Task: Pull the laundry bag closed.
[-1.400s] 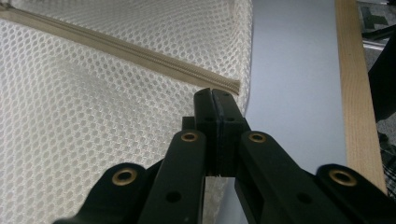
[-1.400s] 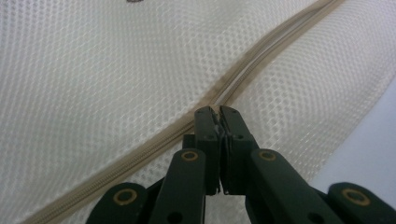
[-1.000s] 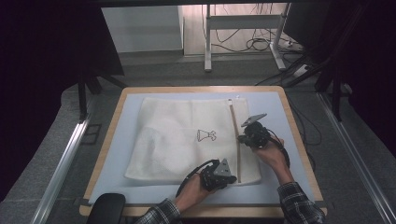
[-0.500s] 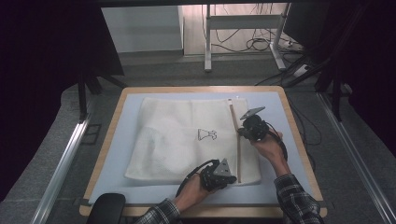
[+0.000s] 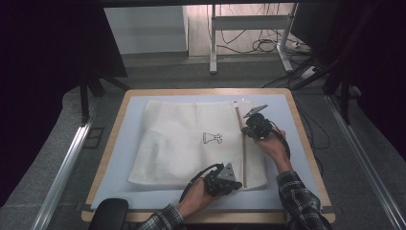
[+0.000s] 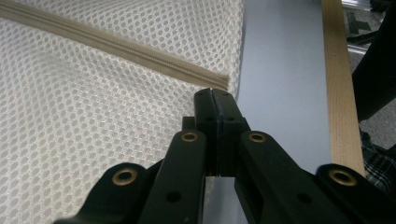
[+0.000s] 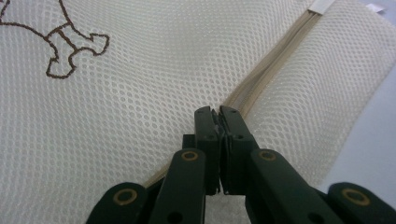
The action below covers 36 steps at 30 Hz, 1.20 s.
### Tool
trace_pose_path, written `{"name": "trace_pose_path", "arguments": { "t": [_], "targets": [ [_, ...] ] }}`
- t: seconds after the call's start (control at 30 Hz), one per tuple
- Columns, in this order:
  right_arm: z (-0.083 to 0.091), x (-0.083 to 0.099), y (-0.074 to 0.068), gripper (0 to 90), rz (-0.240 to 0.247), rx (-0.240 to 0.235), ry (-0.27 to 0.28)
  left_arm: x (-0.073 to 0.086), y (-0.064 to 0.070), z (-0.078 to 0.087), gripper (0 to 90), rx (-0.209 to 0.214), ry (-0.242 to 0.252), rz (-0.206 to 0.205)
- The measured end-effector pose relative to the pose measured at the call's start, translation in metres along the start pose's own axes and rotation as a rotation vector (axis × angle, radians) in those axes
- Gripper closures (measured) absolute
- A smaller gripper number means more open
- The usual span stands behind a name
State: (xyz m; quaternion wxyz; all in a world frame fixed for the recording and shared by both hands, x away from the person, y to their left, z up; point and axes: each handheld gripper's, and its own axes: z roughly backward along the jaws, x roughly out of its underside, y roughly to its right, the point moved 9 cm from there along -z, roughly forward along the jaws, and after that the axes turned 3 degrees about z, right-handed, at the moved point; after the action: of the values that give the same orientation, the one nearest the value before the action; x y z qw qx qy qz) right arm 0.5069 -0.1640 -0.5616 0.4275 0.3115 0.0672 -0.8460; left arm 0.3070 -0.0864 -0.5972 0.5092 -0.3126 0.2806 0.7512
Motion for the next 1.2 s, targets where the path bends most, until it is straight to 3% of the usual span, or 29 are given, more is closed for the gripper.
{"name": "trace_pose_path", "arguments": {
  "t": [0.9, 1.2],
  "targets": [
    [-0.021, -0.021, 0.022, 86.9, -0.015, 0.007, 0.014, 0.000, 0.001, 0.000, 90.0, -0.017, 0.001, -0.019],
    [-0.030, -0.030, 0.031, 86.9, -0.016, 0.029, 0.022, 0.000, 0.001, 0.000, 90.0, -0.025, -0.003, -0.031]
  ]
}}
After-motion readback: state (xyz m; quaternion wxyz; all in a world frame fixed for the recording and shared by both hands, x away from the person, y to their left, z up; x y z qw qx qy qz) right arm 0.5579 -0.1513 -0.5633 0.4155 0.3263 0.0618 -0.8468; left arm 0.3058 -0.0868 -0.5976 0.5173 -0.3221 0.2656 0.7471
